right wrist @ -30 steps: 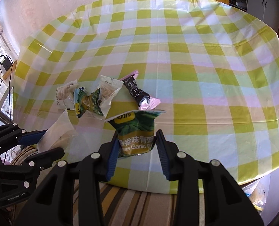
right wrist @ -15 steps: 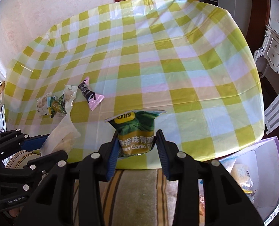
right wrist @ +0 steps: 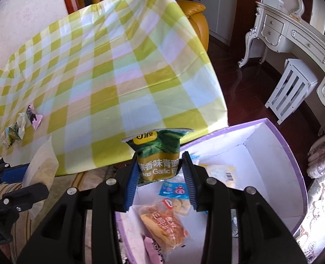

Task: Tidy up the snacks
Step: 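Carry both held snacks into the white box and open both grippers, then move both open grippers back over the remaining snacks on the table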

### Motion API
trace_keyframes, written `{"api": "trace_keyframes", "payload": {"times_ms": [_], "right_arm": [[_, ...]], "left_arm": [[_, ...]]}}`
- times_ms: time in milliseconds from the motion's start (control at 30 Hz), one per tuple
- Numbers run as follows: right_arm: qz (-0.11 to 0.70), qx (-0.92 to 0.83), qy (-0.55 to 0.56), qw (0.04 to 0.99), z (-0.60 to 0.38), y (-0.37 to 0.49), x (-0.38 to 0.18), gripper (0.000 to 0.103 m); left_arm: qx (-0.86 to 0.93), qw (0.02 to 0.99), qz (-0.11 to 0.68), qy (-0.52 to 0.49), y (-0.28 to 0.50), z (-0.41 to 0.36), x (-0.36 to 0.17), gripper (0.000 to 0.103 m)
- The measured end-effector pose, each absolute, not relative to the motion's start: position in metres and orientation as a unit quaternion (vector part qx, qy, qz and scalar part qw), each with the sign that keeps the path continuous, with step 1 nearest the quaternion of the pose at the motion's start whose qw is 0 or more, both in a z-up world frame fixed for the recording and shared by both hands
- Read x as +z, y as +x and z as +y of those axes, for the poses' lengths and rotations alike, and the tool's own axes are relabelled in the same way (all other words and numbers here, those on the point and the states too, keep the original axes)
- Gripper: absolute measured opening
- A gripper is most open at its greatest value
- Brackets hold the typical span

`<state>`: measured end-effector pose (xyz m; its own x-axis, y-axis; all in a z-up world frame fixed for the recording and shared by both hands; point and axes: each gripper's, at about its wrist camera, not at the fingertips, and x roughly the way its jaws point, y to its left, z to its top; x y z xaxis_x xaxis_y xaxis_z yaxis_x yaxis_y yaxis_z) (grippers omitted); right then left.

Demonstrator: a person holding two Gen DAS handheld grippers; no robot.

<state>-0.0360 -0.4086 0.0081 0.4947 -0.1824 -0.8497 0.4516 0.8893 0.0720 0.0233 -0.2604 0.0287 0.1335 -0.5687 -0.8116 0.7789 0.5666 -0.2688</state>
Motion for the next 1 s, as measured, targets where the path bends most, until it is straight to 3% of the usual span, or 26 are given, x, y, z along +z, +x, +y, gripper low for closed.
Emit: {"api": "trace_keyframes", "payload": {"times_ms": [467, 567, 633, 733, 1000], "right_arm": [[0.475, -0.288, 0.143, 0.819, -0.459, -0.083, -0.011, 0.041], [0.470, -0.303, 0.144, 0.816, -0.464, -0.087, -0.011, 0.049], [0.466, -0.310, 0.145, 0.816, -0.466, -0.089, -0.010, 0.064], [0.461, -0.315, 0.147, 0.817, -0.468, -0.089, -0.007, 0.074], [0.453, -0.306, 0.155, 0.823, -0.460, -0.080, -0.001, 0.077]], "left_arm": [[-0.500, 0.691, 0.501, 0.144, -0.011, -0.325, 0.012, 0.035], [-0.504, 0.687, 0.505, 0.139, -0.010, -0.329, 0.011, 0.037], [-0.505, 0.686, 0.506, 0.139, -0.010, -0.330, 0.010, 0.042], [-0.503, 0.689, 0.504, 0.134, -0.009, -0.328, 0.011, 0.049], [-0.481, 0.717, 0.490, 0.124, 0.000, -0.312, 0.019, 0.056]]}}
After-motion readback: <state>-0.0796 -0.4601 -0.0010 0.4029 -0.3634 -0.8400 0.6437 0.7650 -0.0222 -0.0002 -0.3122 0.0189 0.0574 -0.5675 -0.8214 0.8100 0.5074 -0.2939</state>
